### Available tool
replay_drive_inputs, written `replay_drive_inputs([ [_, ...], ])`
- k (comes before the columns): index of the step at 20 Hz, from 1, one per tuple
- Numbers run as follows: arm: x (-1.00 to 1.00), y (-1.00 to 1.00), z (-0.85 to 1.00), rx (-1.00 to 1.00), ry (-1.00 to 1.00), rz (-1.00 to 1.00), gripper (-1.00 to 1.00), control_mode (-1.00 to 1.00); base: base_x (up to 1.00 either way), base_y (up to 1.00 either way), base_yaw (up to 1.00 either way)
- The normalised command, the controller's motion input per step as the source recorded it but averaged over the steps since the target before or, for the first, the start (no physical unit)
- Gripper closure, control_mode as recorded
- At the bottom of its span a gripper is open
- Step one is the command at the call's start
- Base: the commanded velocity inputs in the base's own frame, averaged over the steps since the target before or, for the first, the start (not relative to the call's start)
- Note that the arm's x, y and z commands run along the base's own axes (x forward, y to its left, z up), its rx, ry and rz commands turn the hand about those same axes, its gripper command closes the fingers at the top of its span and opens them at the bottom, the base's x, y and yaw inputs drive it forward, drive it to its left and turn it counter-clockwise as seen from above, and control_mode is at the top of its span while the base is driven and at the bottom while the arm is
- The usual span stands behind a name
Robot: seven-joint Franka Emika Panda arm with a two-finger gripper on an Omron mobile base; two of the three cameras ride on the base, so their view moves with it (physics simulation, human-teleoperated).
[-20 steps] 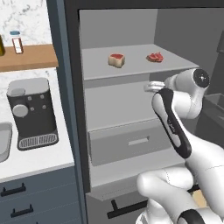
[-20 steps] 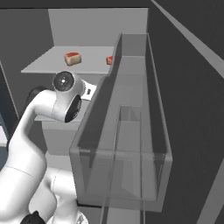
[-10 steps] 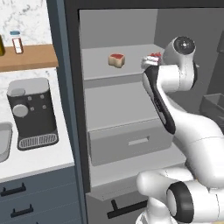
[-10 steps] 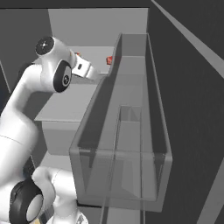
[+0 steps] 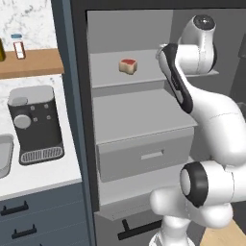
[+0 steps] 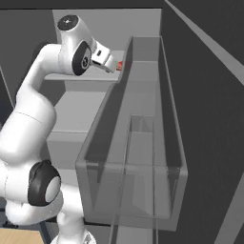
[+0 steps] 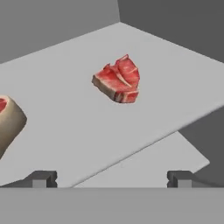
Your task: Place one garlic and one steak in each tupperware on the nearby counter, to pack two identical lunches.
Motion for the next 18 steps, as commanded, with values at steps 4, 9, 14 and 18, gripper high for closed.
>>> replay_drive_inputs([
  [4, 0.86, -0.47, -0.04, 0.0, 0.0, 0.01, -1.0, -1.0, 0.0, 0.0, 0.0],
  [9, 0.47, -0.31, -0.1, -0.02, 0.06, 0.02, -1.0, -1.0, 0.0, 0.0, 0.0],
  [14, 0.28, 0.01, -0.17, -0.03, 0.01, 0.0, -1.0, -1.0, 0.0, 0.0, 0.0],
  [18, 0.34, 0.04, -0.07, 0.0, 0.0, 0.0, -1.0, -1.0, 0.0, 0.0, 0.0],
])
